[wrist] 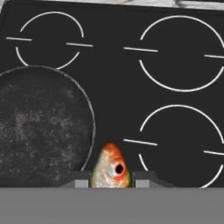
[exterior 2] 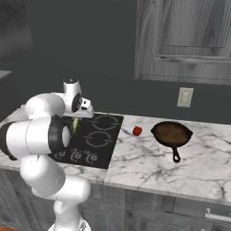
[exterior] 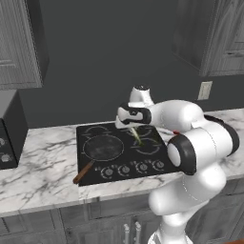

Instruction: Place both pans onto different burners. Then place the bell pepper and the fish on different pans.

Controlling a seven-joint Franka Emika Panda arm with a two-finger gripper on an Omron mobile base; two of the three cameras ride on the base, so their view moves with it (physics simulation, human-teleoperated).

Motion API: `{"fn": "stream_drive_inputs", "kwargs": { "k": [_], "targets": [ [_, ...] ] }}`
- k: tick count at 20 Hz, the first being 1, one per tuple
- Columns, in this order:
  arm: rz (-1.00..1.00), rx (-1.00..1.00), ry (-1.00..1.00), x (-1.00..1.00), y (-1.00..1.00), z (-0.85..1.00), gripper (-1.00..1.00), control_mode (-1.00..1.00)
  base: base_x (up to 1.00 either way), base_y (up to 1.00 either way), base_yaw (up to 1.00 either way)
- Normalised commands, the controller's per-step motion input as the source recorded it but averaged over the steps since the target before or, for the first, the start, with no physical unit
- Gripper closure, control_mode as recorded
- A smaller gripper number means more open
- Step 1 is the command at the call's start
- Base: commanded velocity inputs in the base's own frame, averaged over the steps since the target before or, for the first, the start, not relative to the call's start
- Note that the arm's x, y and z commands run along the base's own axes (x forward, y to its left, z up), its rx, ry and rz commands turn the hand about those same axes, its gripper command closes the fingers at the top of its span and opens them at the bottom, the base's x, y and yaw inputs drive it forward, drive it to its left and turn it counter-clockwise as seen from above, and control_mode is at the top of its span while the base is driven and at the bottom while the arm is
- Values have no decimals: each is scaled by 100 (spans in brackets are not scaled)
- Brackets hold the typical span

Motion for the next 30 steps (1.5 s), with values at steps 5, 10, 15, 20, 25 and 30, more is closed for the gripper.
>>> {"fn": "stream_drive_inputs", "kwargs": {
  "k": [5, 10, 15, 20, 25, 30],
  "targets": [
    [7, 0, 0, 0, 71, 0, 100, -100, 0, 0, 0],
    [7, 0, 2, 0, 64, -14, 100, -100, 0, 0, 0],
    [5, 0, 1, 0, 38, -33, 100, -100, 0, 0, 0],
    [2, 0, 1, 0, 20, -49, 100, -100, 0, 0, 0],
    [0, 0, 1, 3, 10, -41, 100, -100, 0, 0, 0],
    [0, 0, 0, 15, 1, -5, 100, -100, 0, 0, 0]
  ]
}}
